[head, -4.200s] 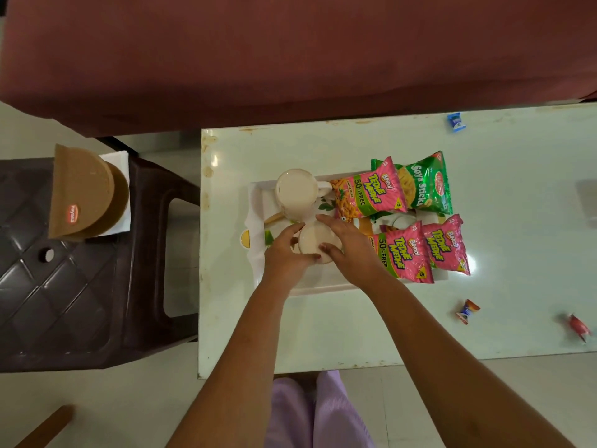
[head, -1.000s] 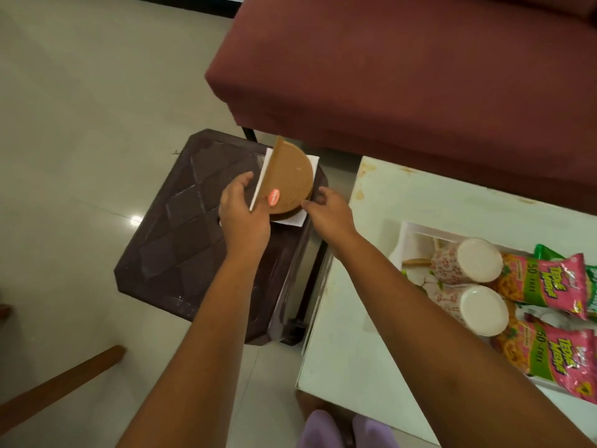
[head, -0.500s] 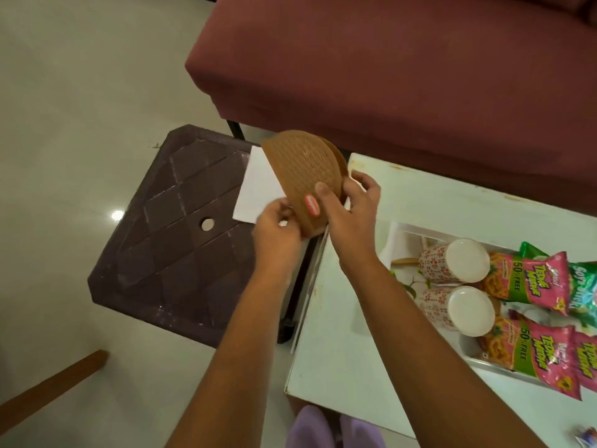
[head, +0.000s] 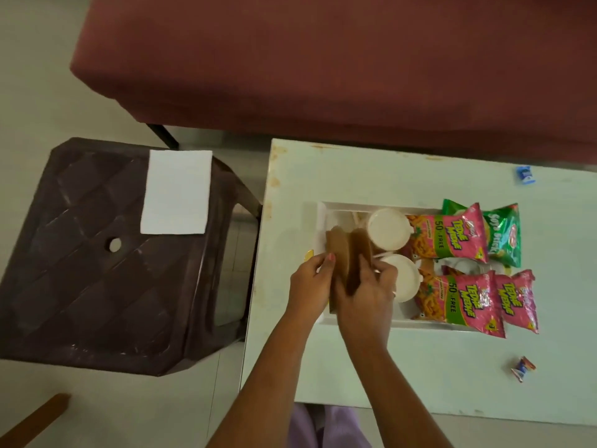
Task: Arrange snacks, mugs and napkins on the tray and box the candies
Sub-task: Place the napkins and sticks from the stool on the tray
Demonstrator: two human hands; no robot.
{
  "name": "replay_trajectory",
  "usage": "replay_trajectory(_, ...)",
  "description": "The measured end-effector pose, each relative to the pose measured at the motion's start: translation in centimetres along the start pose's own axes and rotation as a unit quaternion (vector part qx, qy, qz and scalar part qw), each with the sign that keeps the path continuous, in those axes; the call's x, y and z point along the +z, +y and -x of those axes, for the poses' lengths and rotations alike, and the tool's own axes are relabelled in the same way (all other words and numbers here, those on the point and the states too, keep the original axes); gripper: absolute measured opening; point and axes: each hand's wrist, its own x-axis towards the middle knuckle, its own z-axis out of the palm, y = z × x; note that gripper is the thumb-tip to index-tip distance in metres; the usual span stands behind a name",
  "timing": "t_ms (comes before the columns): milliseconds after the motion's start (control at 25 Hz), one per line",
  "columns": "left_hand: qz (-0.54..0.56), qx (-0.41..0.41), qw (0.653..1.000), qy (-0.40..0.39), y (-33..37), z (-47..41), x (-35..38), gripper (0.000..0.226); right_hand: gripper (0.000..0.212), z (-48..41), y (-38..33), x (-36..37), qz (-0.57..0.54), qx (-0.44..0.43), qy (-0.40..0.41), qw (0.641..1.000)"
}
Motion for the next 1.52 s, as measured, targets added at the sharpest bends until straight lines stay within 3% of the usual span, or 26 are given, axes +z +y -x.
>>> replay_trajectory(120, -0.02, -0.011, 1.0, 0.002, -0.2, -0.7, 0.5, 0.019, 0.054, 0.3, 0.7, 1.2, 0.058, -0.017, -0.034, 0.998)
replay_trajectory(280, -0.067, -0.019, 0.998, -0.004, 0.4, -1.7, 0.6, 0.039, 0.065, 0.4, 0.5, 2.2, 0.068, -0.05, -0.051, 0.995)
replay_trajectory(440, -0.116, -0.011, 0.993, -0.001, 0.4, -2.2, 1.0, 0.039, 0.062, 0.2, 0.9, 2.5, 0.065, -0.04, -0.084, 0.994)
replay_trajectory(600, -0.09, -0.01, 0.996, 0.0, 0.1, -1.8, 0.8, 0.034, 0.066, 0.2, 0.6, 2.0, 0.078, -0.053, -0.078, 0.993)
replay_trajectory(760, 0.026, 0.076, 0.99, 0.12, 0.9, -0.4, -1.7, 0.024, 0.059, 0.1, -2.7, 1.8, 0.08, -0.095, -0.022, 0.992)
replay_trajectory(920, 0.089, 0.158, 0.944, 0.277, 2.7, 0.8, -8.2, 0.026, 0.04, -0.7, -8.2, 2.7, -0.015, -0.157, -0.053, 0.986)
replay_trajectory(1000, 0.12, 0.131, 0.93, 0.323, 2.7, 0.7, -12.2, 0.027, 0.036, -1.2, -11.4, 3.9, -0.063, -0.184, -0.092, 0.976)
replay_trajectory(1120, 0.181, 0.052, 0.928, 0.322, 1.8, 0.3, -16.6, 0.024, 0.042, -2.3, -15.6, 6.4, -0.072, -0.213, -0.163, 0.961)
replay_trajectory(1240, 0.131, 0.03, 0.93, 0.343, 1.0, -0.6, -19.5, 0.024, 0.057, -3.4, -18.1, 9.0, -0.03, -0.237, -0.226, 0.944)
replay_trajectory(1520, 0.06, 0.018, 0.946, 0.318, -0.1, -1.6, -22.0, 0.036, 0.057, -4.7, -19.4, 12.7, 0.056, -0.253, -0.231, 0.938)
